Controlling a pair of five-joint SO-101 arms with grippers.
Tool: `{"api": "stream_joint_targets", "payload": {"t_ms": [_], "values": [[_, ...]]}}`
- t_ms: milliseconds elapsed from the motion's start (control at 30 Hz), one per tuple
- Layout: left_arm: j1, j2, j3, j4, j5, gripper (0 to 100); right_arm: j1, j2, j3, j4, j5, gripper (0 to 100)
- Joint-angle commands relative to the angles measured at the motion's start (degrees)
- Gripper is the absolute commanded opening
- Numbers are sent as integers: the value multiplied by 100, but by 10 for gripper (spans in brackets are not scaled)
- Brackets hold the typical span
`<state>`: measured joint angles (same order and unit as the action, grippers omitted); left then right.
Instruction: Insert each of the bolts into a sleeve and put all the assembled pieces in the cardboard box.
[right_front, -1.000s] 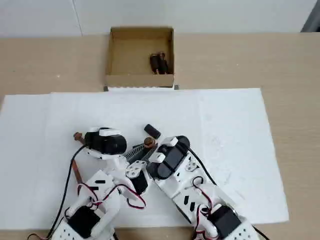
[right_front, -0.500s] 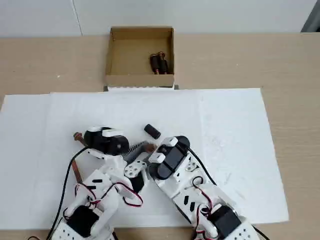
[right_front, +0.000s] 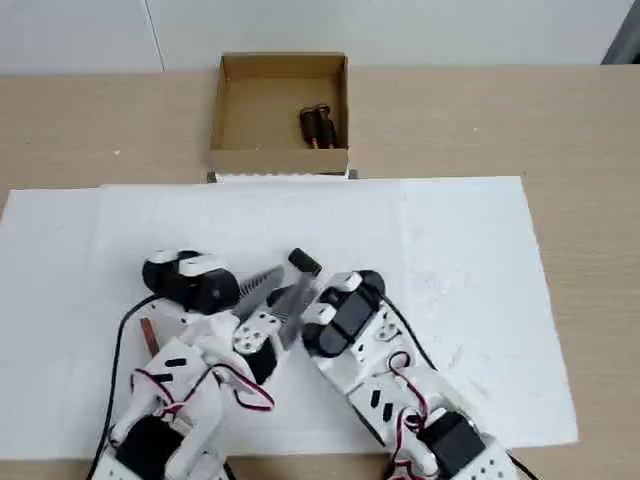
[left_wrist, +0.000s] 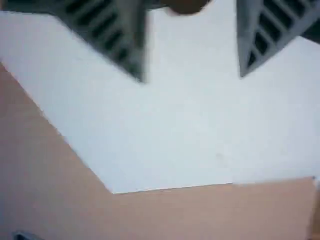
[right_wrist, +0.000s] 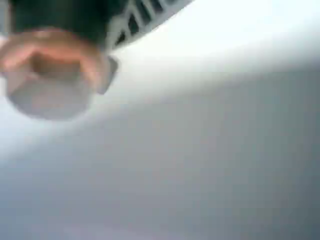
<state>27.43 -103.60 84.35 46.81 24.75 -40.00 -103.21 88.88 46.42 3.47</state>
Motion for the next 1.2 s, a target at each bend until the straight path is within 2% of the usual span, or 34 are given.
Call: {"api": "stream_joint_targets", "payload": {"t_ms": [0,233,367,533,767,1167], "values": [[-475,-44,-268,105,-448,17,532,-40,-448,-119,-9,4],[-1705,-44,189,237,-1512,6,1367,-22,-484,-110,-149,4],[-2338,-44,593,237,-1635,6,1684,4,-765,277,-633,4],[-2585,-44,1095,237,-1635,6,1877,514,-1284,567,-914,4],[-2585,-44,1209,237,-1618,6,1895,3002,-2936,101,-1284,4],[-2567,-44,1209,369,-1635,6,1912,7451,-5987,-1297,-1240,4]]}}
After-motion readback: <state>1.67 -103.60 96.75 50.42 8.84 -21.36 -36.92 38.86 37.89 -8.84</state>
